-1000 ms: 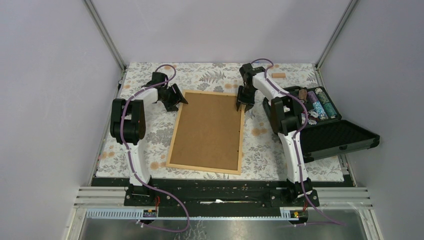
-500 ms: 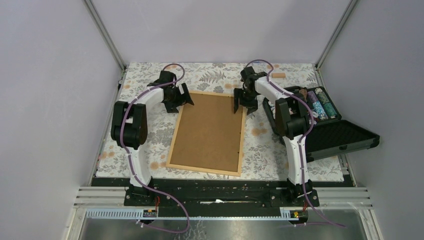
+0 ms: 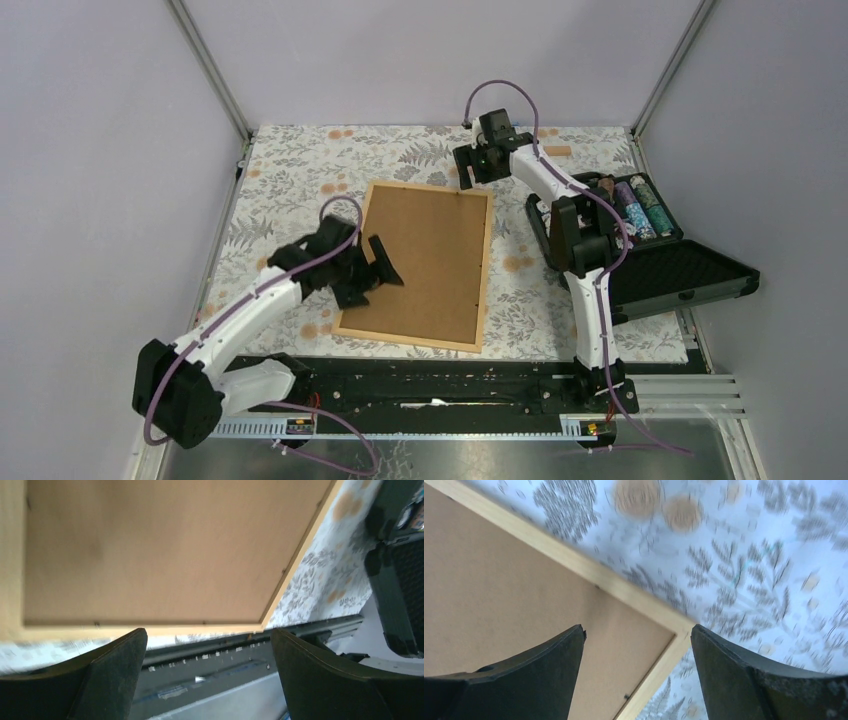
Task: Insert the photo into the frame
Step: Adjust the photo frame at the center of the board, then install the photo frame at the center of the board.
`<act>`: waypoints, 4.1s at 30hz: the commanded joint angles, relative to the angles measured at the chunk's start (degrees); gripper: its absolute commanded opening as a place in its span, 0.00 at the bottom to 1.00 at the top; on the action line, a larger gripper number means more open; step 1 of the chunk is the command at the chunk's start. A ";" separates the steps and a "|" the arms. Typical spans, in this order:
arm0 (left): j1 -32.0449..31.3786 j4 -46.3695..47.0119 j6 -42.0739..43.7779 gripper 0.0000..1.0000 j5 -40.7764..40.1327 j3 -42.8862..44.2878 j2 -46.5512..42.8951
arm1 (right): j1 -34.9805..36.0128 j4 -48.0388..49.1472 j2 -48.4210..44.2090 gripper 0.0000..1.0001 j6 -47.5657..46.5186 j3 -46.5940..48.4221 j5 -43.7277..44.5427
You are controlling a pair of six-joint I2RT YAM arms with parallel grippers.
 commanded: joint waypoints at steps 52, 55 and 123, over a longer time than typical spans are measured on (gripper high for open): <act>25.72 11.69 18.67 0.99 6.41 26.23 48.96 | 16.69 13.78 -49.45 0.71 36.34 -63.11 -12.35; 26.12 10.26 19.82 0.99 4.90 24.68 46.72 | 13.46 6.94 -51.37 0.77 34.86 -59.97 -8.55; 31.25 11.97 17.25 0.98 5.45 8.66 40.19 | 4.22 -4.91 -37.18 0.32 36.00 -59.55 -13.80</act>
